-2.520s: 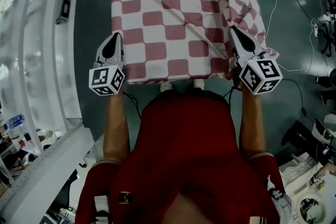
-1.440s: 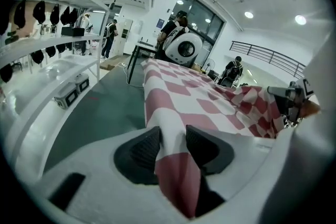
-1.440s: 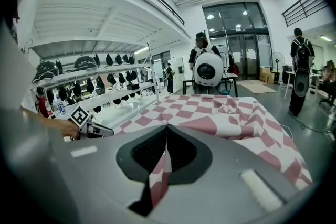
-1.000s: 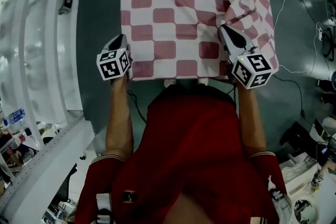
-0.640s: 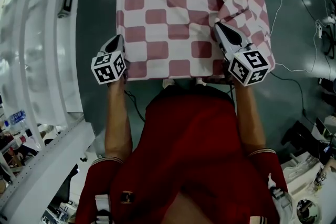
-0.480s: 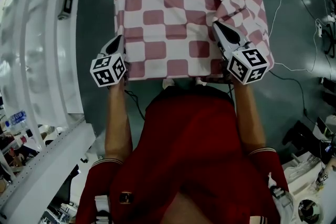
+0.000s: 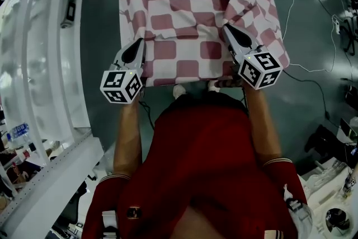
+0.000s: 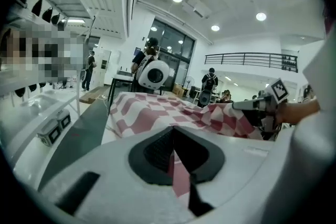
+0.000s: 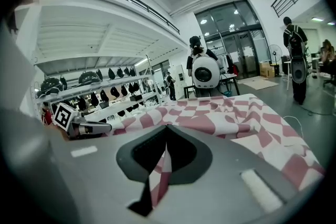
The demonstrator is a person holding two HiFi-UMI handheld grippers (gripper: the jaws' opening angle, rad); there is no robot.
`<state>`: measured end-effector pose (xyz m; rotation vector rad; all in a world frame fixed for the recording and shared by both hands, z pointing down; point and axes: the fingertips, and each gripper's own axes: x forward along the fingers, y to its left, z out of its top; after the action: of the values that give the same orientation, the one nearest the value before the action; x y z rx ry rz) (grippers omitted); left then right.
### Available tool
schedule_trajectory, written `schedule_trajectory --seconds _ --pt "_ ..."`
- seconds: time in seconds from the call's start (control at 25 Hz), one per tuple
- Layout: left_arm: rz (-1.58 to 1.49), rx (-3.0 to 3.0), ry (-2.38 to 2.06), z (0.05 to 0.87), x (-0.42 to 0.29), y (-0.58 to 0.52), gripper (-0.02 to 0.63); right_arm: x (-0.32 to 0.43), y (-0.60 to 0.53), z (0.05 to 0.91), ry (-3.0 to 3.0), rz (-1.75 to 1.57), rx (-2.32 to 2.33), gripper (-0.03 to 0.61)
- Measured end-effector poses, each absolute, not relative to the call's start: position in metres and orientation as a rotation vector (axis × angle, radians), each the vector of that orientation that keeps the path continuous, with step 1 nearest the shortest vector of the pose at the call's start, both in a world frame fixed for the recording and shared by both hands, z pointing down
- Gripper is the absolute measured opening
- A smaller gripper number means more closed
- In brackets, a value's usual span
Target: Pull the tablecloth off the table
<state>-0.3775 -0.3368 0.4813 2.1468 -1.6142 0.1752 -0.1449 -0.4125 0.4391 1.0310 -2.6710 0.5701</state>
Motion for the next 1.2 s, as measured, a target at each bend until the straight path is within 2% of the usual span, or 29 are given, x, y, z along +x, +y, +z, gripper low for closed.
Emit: schedule_trajectory --seconds 0.8,1.08,1.2 --pt "0.039 2.400 -1.494 0.414 -0.293 -0.291 0.009 -0.112 -0.347 0.424 -2.751 0.572 1.088 0.015" --pt "0.041 2.318 -1.658 0.396 -0.151 -0.163 0.009 0.002 -0.233 0.419 -2.859 0.583 0.835 0.015" --pt "0.056 2.391 -1.599 0.400 -0.143 -0.166 0.009 0.010 -0.222 0.433 -2.868 0.599 0.919 0.015"
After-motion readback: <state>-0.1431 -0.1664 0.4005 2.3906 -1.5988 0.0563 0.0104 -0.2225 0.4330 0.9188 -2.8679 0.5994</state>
